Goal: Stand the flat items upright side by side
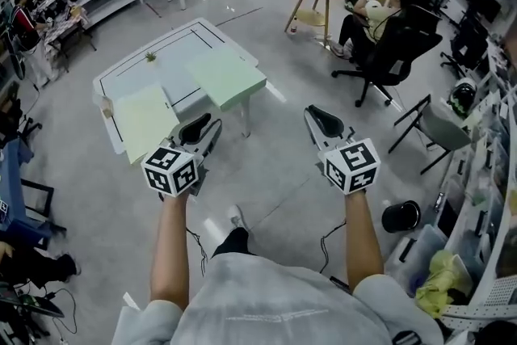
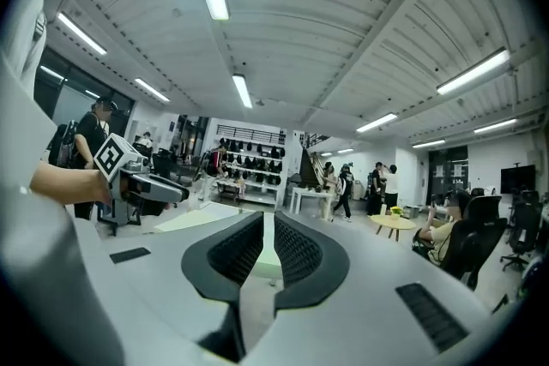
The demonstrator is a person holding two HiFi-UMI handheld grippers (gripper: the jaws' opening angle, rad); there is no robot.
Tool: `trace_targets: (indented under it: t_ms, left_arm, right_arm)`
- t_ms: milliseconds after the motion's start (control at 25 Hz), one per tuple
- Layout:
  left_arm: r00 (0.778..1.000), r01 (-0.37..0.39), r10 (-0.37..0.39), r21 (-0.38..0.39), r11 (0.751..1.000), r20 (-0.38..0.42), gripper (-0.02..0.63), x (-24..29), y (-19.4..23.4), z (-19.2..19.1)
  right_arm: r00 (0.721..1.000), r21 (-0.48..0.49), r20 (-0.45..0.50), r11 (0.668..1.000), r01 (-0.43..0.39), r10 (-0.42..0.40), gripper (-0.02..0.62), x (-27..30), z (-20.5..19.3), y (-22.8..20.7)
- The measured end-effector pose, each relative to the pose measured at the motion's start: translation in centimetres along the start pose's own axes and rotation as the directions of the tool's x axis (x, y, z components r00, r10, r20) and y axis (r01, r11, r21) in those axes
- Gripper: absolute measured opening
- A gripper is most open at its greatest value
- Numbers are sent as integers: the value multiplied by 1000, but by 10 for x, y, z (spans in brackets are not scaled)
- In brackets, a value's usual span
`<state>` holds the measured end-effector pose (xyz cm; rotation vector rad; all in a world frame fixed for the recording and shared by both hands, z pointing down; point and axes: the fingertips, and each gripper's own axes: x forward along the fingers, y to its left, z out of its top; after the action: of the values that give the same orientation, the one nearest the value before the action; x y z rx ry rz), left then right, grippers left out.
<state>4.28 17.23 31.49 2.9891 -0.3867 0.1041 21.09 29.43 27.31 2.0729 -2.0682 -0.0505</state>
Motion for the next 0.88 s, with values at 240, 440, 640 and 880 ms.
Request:
trace_targets:
  t_ms: [240,440,640,880]
  left_arm:
    - [999,-9,4,-91,996,-49,179,52,96,-14]
    - [995,-21,10,-117,993,-95,190,83,157,-29]
    - [995,-22,0,-225,974,-98,200,98,195,-47]
    - [993,-41,2,-340,940,-114,213,105,217,-75]
  right_arm:
    - [996,15,-85,1000,-25,26,142,114,-1,-16]
    - [987,14,-152,998,-53,55,159,188,-15,-22]
    - [976,21,-200,996,-84,86,163,236,-27,-21]
    - [951,33,-283,992,-119,123,173,274,-57,-18]
